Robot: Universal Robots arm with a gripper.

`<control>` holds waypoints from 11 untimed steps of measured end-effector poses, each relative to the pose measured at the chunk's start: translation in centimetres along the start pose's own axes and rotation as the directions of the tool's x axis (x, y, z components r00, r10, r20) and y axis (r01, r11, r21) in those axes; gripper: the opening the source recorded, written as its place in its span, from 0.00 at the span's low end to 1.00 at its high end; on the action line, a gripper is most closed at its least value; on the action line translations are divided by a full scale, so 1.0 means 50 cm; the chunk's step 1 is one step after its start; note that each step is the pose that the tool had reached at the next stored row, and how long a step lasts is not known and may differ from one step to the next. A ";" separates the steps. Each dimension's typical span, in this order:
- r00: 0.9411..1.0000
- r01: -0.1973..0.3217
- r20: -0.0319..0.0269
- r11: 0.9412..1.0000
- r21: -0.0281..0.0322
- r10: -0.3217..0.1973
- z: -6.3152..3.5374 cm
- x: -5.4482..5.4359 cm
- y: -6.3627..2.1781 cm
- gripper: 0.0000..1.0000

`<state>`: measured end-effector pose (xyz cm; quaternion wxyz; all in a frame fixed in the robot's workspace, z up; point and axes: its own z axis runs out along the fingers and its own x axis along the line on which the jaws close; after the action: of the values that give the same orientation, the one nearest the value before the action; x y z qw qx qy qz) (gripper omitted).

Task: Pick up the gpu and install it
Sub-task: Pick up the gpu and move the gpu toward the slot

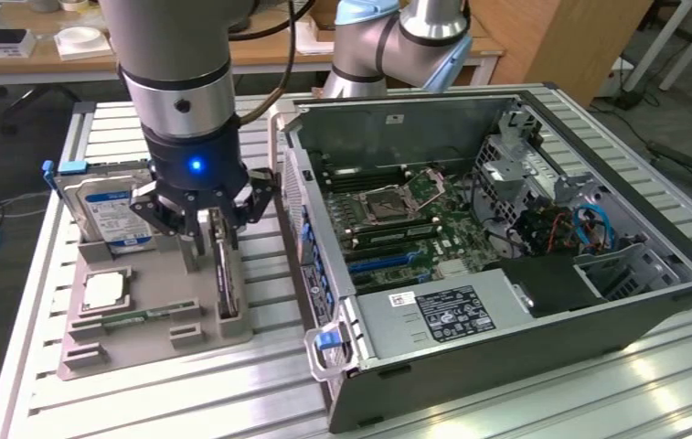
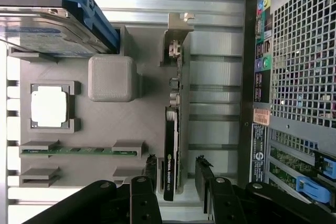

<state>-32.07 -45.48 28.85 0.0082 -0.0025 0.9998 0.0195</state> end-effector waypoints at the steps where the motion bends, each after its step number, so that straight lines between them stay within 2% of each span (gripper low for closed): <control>1: 1.000 0.000 0.000 1.000 0.000 0.000 0.001 0.000 0.000 0.43; 11: 1.000 0.000 -0.001 1.000 0.000 0.000 0.016 0.000 -0.002 0.43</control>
<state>-32.07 -45.55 28.05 0.0079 -0.0026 0.9998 0.0195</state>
